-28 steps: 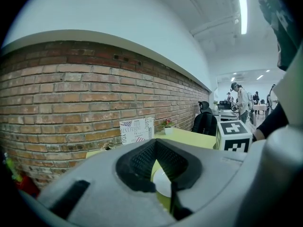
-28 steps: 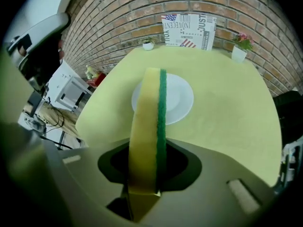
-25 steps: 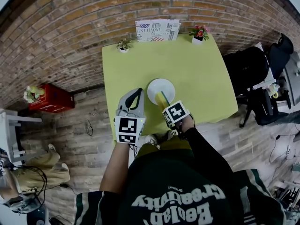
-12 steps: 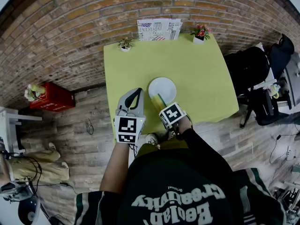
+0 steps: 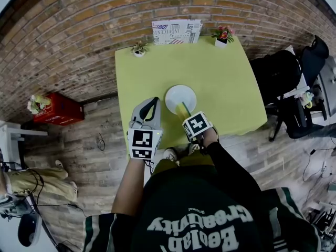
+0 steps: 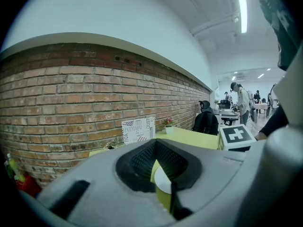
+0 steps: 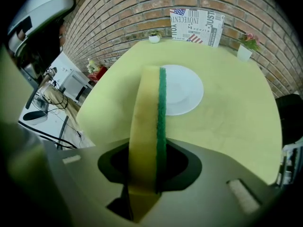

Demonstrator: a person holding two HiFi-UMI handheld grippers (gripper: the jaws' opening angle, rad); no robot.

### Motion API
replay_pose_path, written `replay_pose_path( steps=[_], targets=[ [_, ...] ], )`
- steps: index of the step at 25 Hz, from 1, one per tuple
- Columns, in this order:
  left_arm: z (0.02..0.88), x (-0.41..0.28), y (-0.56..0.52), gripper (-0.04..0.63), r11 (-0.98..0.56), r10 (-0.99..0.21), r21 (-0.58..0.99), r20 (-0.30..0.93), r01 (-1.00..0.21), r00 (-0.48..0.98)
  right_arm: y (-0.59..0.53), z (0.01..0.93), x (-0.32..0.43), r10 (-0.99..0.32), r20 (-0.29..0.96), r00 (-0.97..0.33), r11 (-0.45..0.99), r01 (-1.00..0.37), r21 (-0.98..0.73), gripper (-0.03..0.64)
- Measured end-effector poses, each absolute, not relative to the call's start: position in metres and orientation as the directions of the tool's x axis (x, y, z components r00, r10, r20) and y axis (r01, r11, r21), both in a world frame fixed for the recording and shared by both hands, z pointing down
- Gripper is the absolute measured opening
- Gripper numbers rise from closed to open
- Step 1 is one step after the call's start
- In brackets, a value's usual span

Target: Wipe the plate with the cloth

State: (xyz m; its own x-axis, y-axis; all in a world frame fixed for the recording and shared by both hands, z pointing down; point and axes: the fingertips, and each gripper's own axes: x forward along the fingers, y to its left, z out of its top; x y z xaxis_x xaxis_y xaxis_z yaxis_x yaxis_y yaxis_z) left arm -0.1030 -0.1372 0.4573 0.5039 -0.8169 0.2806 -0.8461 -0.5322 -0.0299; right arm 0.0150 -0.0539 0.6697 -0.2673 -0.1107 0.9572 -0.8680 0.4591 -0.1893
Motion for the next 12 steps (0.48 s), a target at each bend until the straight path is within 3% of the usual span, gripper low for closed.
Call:
replay_pose_path(
  steps=[12],
  targets=[
    [0.456, -0.095, -0.138, 0.006, -0.546, -0.809, -0.031, 0.279, -0.837, 0.517, -0.061, 0.673, 0.063, -0.157, 0.963, -0.221, 0.350, -0.924, -0.155, 0.141]
  ],
)
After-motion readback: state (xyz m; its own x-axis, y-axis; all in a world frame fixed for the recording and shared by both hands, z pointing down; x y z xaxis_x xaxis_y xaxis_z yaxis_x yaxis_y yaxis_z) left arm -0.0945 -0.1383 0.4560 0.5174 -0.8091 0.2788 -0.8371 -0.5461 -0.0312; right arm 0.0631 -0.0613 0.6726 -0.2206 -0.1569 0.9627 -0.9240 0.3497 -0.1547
